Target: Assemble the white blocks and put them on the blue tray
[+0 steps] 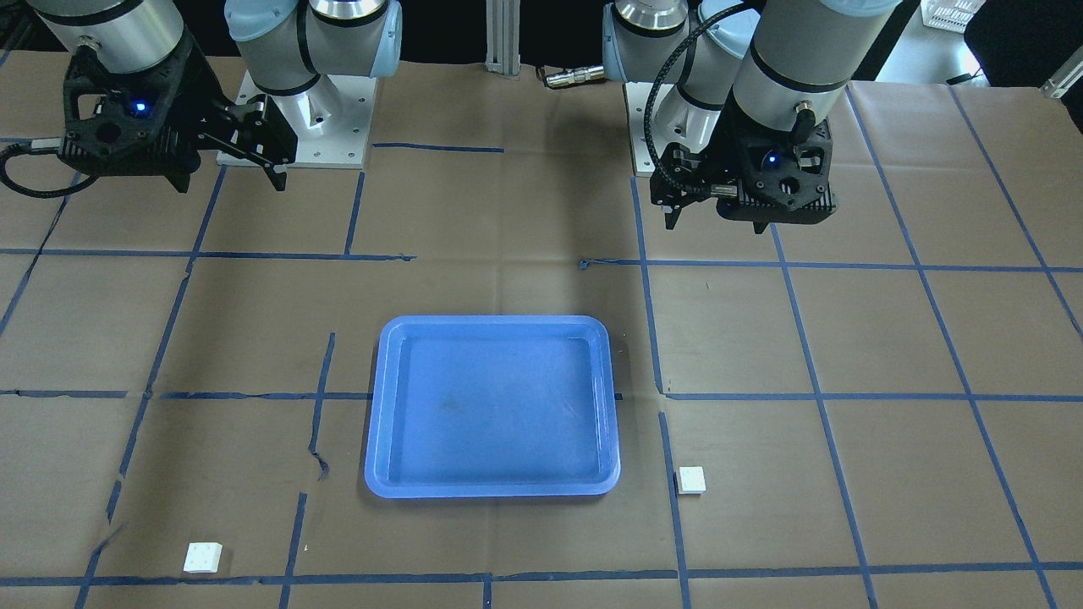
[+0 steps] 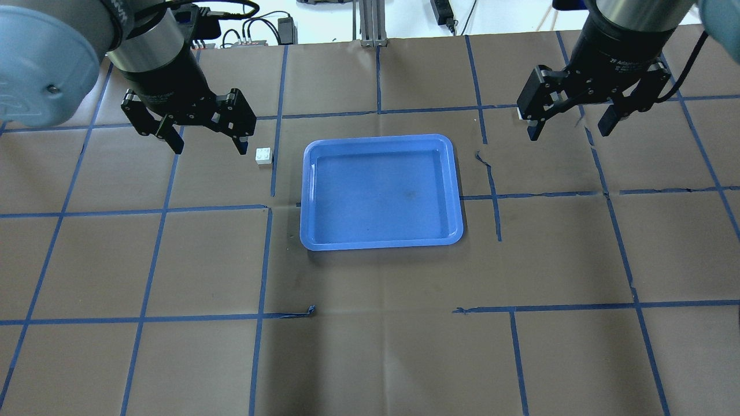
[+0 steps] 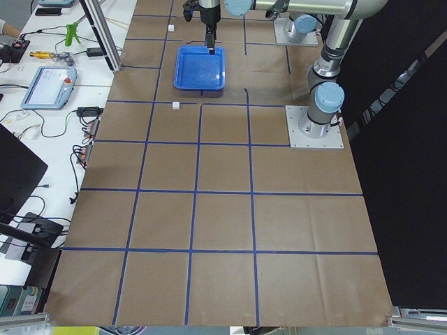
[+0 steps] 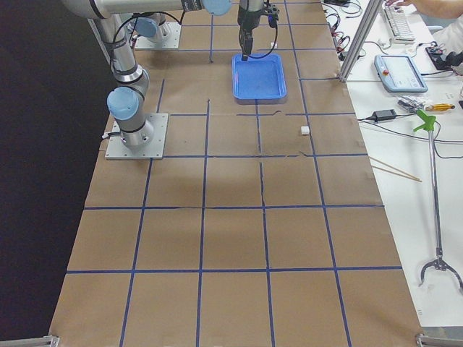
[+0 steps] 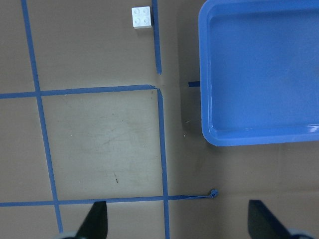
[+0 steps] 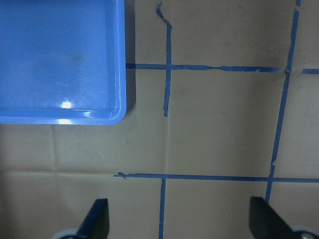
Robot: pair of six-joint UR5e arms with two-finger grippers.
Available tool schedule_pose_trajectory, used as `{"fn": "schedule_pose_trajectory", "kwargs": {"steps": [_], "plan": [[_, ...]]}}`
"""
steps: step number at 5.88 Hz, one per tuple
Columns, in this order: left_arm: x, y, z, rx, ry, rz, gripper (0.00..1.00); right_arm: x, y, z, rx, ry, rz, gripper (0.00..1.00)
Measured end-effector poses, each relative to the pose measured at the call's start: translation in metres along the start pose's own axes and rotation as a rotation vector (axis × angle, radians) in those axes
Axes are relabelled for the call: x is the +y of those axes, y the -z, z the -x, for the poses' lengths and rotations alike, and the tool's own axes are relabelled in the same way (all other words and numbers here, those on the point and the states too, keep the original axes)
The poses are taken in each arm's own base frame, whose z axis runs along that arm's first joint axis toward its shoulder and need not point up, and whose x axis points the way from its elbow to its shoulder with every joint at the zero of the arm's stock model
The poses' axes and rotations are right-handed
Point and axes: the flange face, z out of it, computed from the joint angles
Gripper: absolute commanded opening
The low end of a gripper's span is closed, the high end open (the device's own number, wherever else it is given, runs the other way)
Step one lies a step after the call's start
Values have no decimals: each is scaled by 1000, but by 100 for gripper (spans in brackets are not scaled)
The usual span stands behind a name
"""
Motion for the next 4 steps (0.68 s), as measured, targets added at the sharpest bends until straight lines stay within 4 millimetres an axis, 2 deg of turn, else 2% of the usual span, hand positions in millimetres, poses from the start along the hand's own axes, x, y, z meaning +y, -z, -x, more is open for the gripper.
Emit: {"fn": "schedule_pose_trajectory", "kwargs": {"steps": [3, 4], "plan": [[-8, -6, 3, 4, -2, -2, 99, 0, 0, 0, 1, 0, 0, 100], [-31, -24, 6, 8, 1, -2, 99, 0, 0, 0, 1, 0, 1, 100]]}}
